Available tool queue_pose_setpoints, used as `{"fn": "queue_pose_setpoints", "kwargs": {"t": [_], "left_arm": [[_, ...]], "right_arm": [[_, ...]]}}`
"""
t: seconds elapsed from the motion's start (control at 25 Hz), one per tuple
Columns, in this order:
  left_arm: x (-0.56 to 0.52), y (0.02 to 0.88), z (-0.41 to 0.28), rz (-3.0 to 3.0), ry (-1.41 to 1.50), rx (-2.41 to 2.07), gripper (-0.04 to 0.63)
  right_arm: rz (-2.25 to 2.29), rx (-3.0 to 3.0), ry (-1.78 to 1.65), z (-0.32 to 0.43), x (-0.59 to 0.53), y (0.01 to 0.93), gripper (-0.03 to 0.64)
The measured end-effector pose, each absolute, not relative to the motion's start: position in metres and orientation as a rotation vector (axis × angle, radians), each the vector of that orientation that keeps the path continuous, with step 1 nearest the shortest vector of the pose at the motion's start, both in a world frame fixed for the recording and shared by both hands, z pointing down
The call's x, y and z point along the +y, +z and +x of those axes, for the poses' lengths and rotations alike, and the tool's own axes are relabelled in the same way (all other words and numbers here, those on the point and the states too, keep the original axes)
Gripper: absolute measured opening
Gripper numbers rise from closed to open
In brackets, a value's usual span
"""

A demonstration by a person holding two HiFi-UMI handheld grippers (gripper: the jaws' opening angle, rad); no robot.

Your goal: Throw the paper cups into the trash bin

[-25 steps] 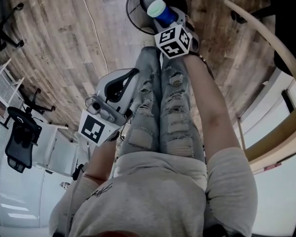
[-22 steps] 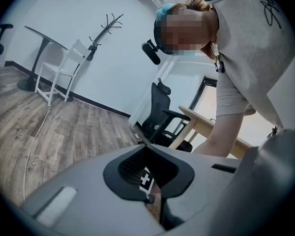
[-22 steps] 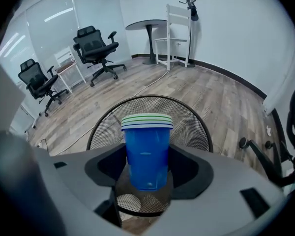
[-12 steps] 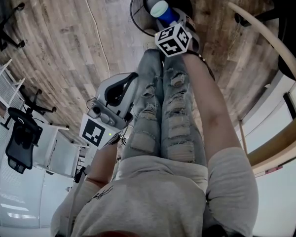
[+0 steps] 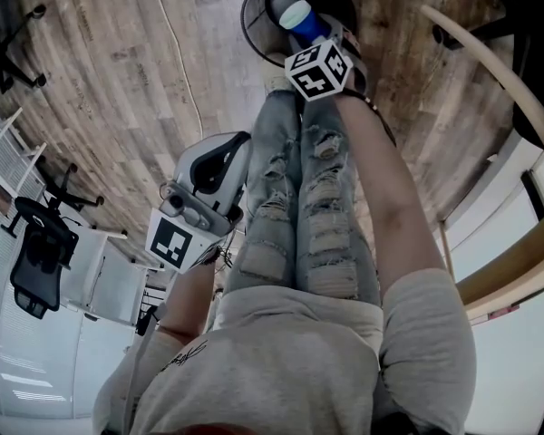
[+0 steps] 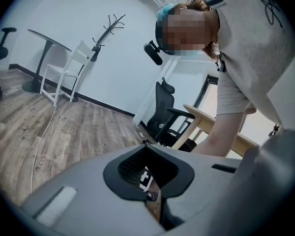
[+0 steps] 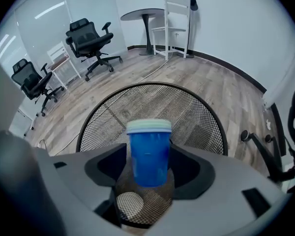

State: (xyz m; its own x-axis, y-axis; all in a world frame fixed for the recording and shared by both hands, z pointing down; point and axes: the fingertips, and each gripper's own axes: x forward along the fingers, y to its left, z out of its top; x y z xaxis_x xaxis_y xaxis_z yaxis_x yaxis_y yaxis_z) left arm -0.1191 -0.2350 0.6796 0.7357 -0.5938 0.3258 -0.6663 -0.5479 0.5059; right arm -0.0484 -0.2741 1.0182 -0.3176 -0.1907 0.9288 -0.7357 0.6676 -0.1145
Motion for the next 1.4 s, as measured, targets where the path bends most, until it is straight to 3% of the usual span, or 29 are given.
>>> {"fn": "queue_pose_setpoints", "kwargs": {"t": [0.56, 1.4], "left_arm": [[-0.239, 0.677, -0.117, 2.337, 0.154, -0.957, 0.003], [-0.253, 0.627, -0.096, 2.460, 0.171, -0.917, 0.003]], "right_arm": [[0.785, -1.859, 0.683, -0.040, -0.278, 1.005, 0.268], [0.825, -2.046, 0.612, -0.041, -0.302, 0.895, 0.268]]}}
